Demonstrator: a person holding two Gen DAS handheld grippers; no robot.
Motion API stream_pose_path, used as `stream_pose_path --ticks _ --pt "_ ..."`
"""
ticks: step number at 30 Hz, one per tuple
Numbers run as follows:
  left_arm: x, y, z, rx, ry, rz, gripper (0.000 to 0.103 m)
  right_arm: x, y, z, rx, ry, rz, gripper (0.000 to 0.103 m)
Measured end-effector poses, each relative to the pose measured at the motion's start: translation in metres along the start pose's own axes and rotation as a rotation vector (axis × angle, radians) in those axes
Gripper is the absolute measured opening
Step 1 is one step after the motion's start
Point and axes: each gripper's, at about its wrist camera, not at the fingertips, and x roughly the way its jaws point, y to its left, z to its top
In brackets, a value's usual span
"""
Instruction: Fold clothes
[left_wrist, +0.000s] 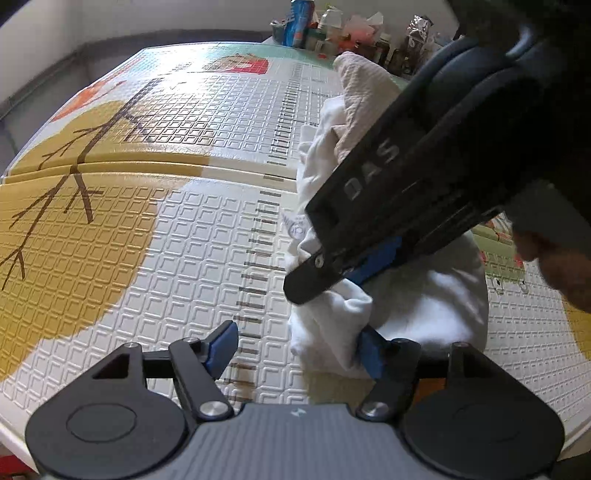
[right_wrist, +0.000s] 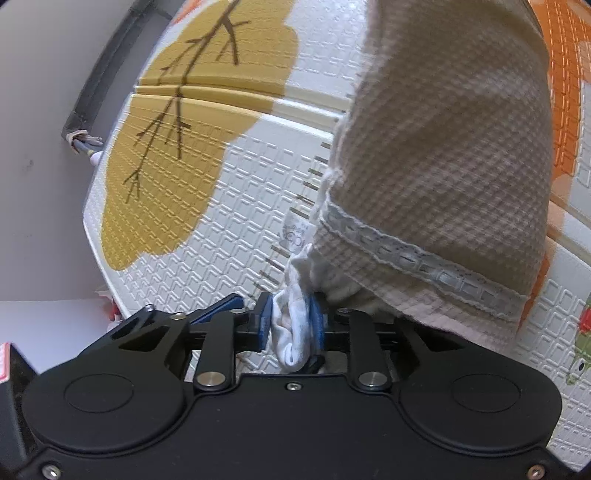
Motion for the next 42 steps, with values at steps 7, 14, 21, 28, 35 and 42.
stream_pose_path --ticks 7,14,21,28,35,42 --pt "0.001 -0.004 0.001 0.029 0.017 0.022 0.075 -0.055 0.015 -0.008 -0.118 -0.210 -0.047 0.021" --pt "0.002 -0.005 0.004 0.021 0.029 0.020 0.075 -0.102 0.011 -0.028 -0.209 -0.290 -0.068 0.008" --pt "0.003 -0.006 0.006 0.019 0.036 0.014 0.075 -0.082 -0.014 -0.058 -0.170 -0.192 -0.096 0.007" --pt "0.006 -0.004 0.007 0.018 0.044 0.019 0.079 -0.052 -0.030 -0.078 -0.179 -0.162 -0.184 0.004" --pt "0.006 0.004 0.008 -0.015 0.051 0.008 0.080 -0.044 -0.056 -0.081 -0.129 -0.179 -0.139 0.003" --pt "0.002 0.006 0.012 -0.026 0.057 -0.018 0.075 -0.058 -0.059 -0.080 -0.084 -0.198 -0.089 0.005"
